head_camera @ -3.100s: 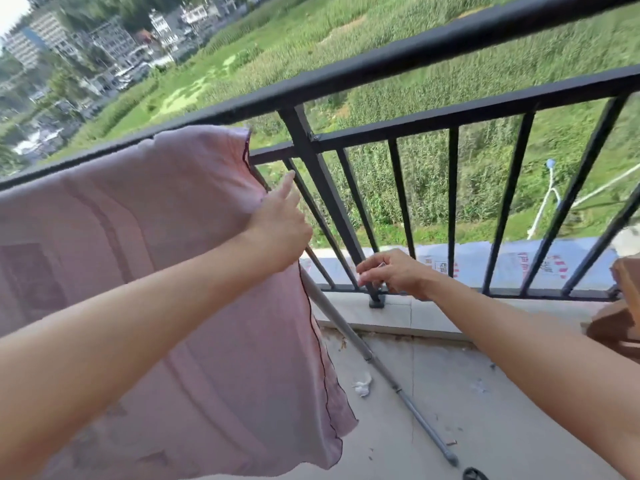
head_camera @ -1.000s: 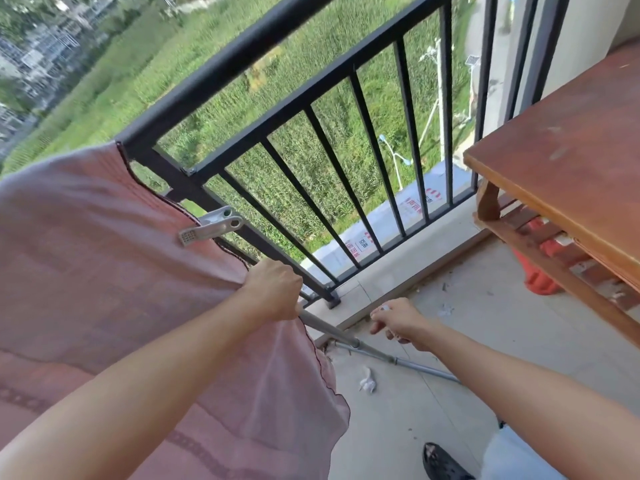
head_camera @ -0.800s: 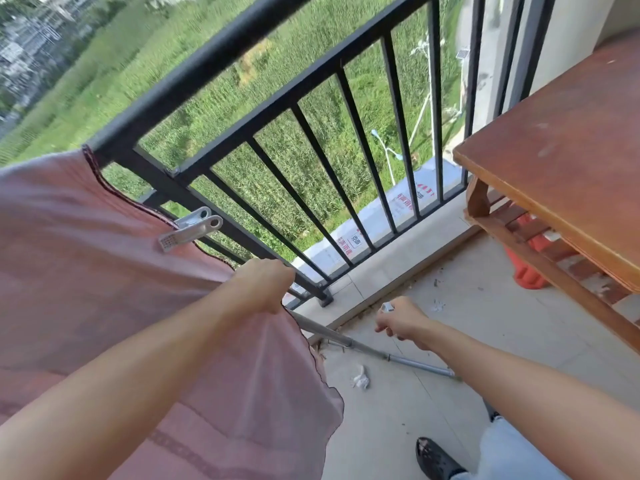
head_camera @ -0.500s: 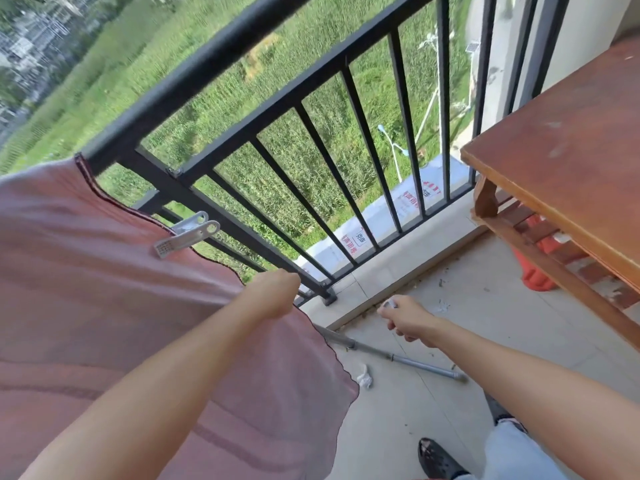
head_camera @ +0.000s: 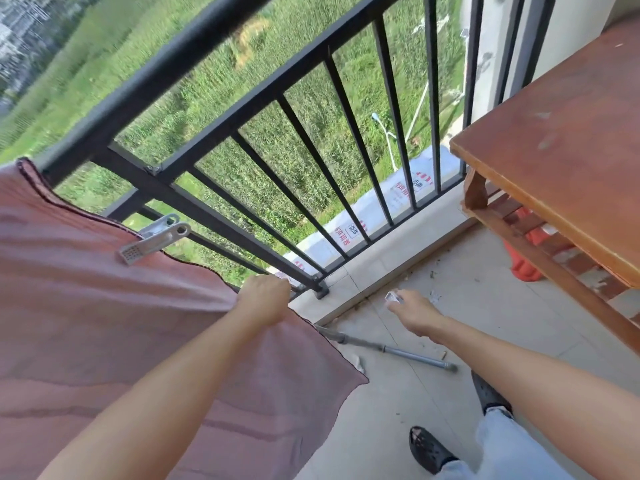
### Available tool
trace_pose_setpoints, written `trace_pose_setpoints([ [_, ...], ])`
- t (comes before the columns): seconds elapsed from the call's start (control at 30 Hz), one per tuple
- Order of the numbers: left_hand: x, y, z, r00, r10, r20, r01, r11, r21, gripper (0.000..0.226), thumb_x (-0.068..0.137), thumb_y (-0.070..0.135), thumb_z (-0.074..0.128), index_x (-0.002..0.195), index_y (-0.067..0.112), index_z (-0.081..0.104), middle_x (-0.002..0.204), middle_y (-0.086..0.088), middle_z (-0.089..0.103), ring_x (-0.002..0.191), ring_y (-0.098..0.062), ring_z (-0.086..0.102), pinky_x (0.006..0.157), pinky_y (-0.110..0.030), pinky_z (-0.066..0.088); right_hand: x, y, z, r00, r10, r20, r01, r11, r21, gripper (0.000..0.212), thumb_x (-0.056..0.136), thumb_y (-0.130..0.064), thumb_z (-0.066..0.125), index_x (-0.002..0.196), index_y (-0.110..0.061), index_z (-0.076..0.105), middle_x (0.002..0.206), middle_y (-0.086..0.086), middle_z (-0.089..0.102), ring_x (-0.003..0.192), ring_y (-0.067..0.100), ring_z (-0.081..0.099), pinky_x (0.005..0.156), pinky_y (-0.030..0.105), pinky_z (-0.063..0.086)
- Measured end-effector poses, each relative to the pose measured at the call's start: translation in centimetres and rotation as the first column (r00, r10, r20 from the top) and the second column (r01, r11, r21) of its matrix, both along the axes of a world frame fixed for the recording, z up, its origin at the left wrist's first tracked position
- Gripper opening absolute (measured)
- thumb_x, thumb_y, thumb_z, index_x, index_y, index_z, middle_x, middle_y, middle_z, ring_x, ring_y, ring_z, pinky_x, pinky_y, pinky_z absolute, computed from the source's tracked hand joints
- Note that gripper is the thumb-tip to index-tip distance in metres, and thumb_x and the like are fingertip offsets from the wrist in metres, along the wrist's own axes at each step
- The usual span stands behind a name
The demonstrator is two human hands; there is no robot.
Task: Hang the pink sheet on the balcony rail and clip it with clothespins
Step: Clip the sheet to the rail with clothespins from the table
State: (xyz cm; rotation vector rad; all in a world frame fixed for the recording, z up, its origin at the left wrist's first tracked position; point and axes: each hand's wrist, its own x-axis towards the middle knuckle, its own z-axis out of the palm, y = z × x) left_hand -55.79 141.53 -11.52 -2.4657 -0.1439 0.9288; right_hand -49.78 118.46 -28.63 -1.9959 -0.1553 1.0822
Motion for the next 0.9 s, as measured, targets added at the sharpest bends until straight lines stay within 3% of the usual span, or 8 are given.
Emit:
trace_pose_setpoints([
  [0.1,-0.6,-0.1,-0.1,0.994,0.076,0.074,-0.076,0.997,-0.002,0.013,0.08,0.001,0.046,0.078,0.014,0.048,0.075,-0.002,0.055,0.076,-0.025,0.057,0.063,-0.03,0.039,-0.3,0.2,0.8,0.997,0.0,0.083,0.009,0.994,-0.109,0.029,0.096,-0.035,0.04,0.106,-0.011,0.051,0.094,0.006,0.051,0.089,0.026,0.048,0.072,0.034,0.034],
  [0.23,-0.8,-0.1,-0.3,0.973,0.199,0.117,-0.194,0.979,-0.057,0.015,0.078,-0.001,0.046,0.071,0.012,0.042,0.068,0.0,0.048,0.059,-0.02,0.045,0.058,-0.032,0.039,-0.4,0.0,1.1,1.0,-0.013,0.0,0.013,0.999,0.047,0.027,0.088,-0.039,0.044,0.082,-0.014,0.051,0.076,0.004,0.053,0.072,0.024,0.048,0.063,0.032,0.036],
  [0.37,-1.5,-0.8,-1.0,0.975,0.208,0.072,-0.203,0.976,-0.077,0.015,0.082,-0.001,0.044,0.083,0.013,0.048,0.081,-0.004,0.052,0.074,-0.026,0.051,0.066,-0.033,0.041,-1.1,-1.0,0.4,0.999,0.01,-0.053,-0.002,0.987,0.158,0.018,0.096,-0.029,0.052,0.111,-0.02,0.057,0.084,0.005,0.058,0.067,0.02,0.052,0.052,0.027,0.04],
  [0.5,-1.7,-0.7,-1.7,0.933,0.347,0.096,-0.315,0.916,-0.251,0.022,0.075,-0.005,0.044,0.085,0.004,0.061,0.088,-0.012,0.061,0.077,-0.029,0.059,0.064,-0.037,0.052,-1.7,-1.8,-1.0,0.998,0.043,0.041,-0.045,0.998,0.038,0.032,0.093,-0.033,0.061,0.119,-0.017,0.052,0.099,0.001,0.056,0.08,0.018,0.051,0.066,0.024,0.037],
  [0.67,-1.7,-0.5,-2.2,0.898,0.432,0.085,-0.381,0.859,-0.342,0.015,0.069,-0.001,0.055,0.067,0.002,0.069,0.081,-0.018,0.069,0.07,-0.029,0.063,0.064,-0.038,0.055,-2.2,-2.2,-0.9,0.997,0.025,0.07,-0.025,1.0,-0.01,0.017,0.086,-0.019,0.066,0.102,-0.014,0.065,0.09,0.005,0.062,0.064,0.012,0.052,0.049,0.022,0.034],
  [0.77,-2.0,-0.8,-2.2,0.904,0.421,0.078,-0.37,0.859,-0.353,0.007,0.068,0.006,0.062,0.065,0.007,0.069,0.076,-0.011,0.067,0.071,-0.026,0.063,0.066,-0.039,0.058,-2.4,-1.8,0.3,0.991,0.04,0.129,-0.05,0.995,0.081,0.02,0.082,-0.01,0.067,0.101,-0.014,0.071,0.094,0.005,0.068,0.076,0.019,0.063,0.062,0.026,0.047],
  [0.83,-2.2,-0.8,-2.1,0.906,0.415,0.078,-0.363,0.86,-0.359,0.007,0.067,0.007,0.062,0.066,0.007,0.069,0.076,-0.011,0.067,0.072,-0.027,0.063,0.067,-0.04,0.057,-2.9,-1.1,1.4,0.99,0.01,0.14,-0.032,0.988,0.154,0.022,0.076,-0.012,0.076,0.097,-0.014,0.072,0.092,0.002,0.072,0.081,0.017,0.065,0.075,0.031,0.053],
  [0.9,-2.6,-0.3,-1.5,0.905,0.42,0.064,-0.374,0.859,-0.349,0.01,0.067,0.006,0.06,0.066,0.005,0.07,0.074,-0.013,0.068,0.073,-0.03,0.064,0.067,-0.041,0.057,-4.1,0.5,2.8,0.989,0.004,0.149,-0.032,0.981,0.192,0.027,0.068,-0.018,0.084,0.093,-0.012,0.074,0.088,0.0,0.073,0.082,0.015,0.067,0.077,0.029,0.055],
])
